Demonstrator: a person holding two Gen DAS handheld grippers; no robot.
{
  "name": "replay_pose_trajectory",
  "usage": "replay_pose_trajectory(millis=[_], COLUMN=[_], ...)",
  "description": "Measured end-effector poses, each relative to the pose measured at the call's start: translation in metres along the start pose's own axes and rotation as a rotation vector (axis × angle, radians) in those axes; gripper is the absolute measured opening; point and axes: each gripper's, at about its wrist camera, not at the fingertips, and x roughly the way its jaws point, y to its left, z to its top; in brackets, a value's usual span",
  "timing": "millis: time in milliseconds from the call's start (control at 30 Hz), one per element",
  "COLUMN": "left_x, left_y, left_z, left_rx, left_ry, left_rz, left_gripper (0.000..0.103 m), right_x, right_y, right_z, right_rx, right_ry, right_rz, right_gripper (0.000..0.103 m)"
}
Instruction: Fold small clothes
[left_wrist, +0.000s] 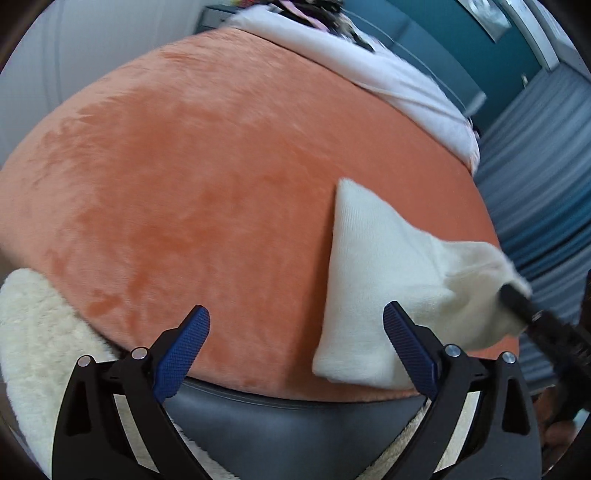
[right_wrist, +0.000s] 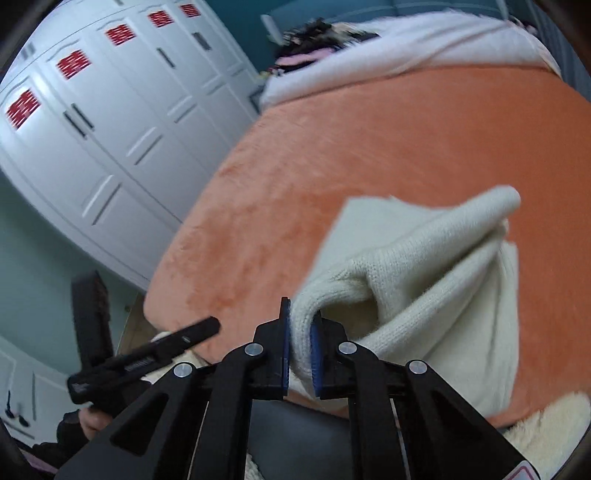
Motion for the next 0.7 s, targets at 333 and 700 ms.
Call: replay_pose_trajectory(millis=[333,700], left_x=[-0.006,0.008], left_y=[0.000,-0.051], left_z=[-0.014,-0.032], left_rx=[0.068,0.193], left_ry=[-0.005,0.049], left_rz=[0.023,-0.023], left_gripper=[0.093,0.093], right_x=[-0.020,0.028], right_y=[-0.120,-0.168], right_z=[-0.082,-0.104], right_rx=[0.279,0.485], right_ry=[0.095,0.135], right_rz=[-0.175,-0.041], right_gripper=[0.011,0.042])
